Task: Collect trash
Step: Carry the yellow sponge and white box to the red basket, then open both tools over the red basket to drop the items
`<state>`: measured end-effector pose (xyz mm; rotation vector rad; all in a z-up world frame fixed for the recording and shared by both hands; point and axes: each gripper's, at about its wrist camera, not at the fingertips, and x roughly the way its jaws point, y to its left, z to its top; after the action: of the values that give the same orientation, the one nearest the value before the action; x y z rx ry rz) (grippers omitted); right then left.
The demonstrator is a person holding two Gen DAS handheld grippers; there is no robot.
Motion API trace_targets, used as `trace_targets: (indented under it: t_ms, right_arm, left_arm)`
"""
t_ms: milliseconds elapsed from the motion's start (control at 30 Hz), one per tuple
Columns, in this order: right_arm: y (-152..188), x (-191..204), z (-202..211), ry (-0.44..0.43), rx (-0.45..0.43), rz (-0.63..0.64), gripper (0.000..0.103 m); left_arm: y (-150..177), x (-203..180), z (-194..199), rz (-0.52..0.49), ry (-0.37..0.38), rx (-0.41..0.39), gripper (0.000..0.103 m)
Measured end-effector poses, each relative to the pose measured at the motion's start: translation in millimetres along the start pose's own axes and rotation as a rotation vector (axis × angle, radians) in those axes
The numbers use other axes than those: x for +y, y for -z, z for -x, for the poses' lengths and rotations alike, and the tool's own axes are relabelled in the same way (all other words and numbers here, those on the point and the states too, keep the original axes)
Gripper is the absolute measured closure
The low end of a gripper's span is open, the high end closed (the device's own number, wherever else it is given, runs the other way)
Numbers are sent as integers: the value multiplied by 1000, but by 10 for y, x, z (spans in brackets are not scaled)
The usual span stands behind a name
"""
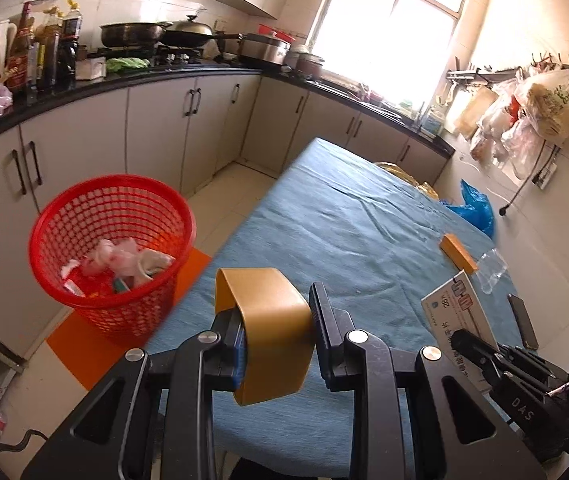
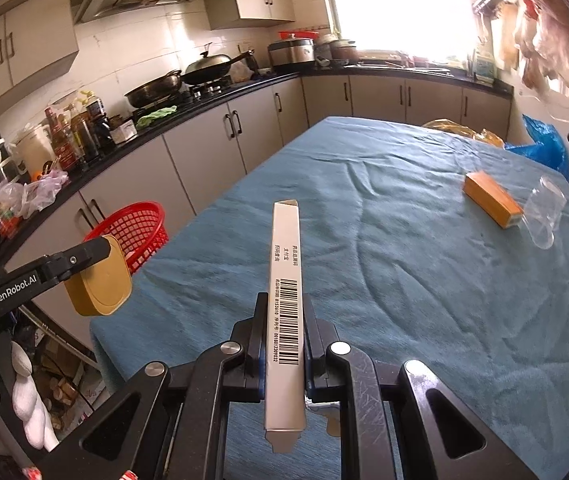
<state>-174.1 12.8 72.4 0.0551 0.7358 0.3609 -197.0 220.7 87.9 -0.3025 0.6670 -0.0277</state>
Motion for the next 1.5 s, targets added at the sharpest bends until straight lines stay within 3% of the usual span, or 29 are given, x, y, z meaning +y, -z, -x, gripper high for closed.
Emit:
trace_targets:
  t_ms: [333,567,800,1133,1167,1233,1267,1500]
  right_arm:
    - [-125,338,-158,-45,24,65,89]
    - [-344,783,-393,-122,53,144,89]
    - [-636,1370,-808,-221,87,190,89]
    - [-843,2104,-1552,-347,149,240,89]
    - [-843,2135,-1609,-362,151,239,89]
    - [-840,2180,-1739,-359,166,237,72]
    - [-835,2170,-1781,-361,168,221,68]
    - [-743,1925,-1693,-330,164,186,60]
  left_arm:
    - [-192,271,166,7,-27,-43,77]
    - [-531,641,244,16,-20,-65,77]
    - [-929,1245,112,74,-59,-75,77]
    - [-1045,1830,-217,158,-81,-27,77]
    - [-1046,1880,-241,171,-74,-26,75]
    - [-1035,1941,-280,187,-70,-21,67]
    - [-1026,1961,-285,193,-73,-25,60]
    - [-906,1935,-158,181,-104,-66,42]
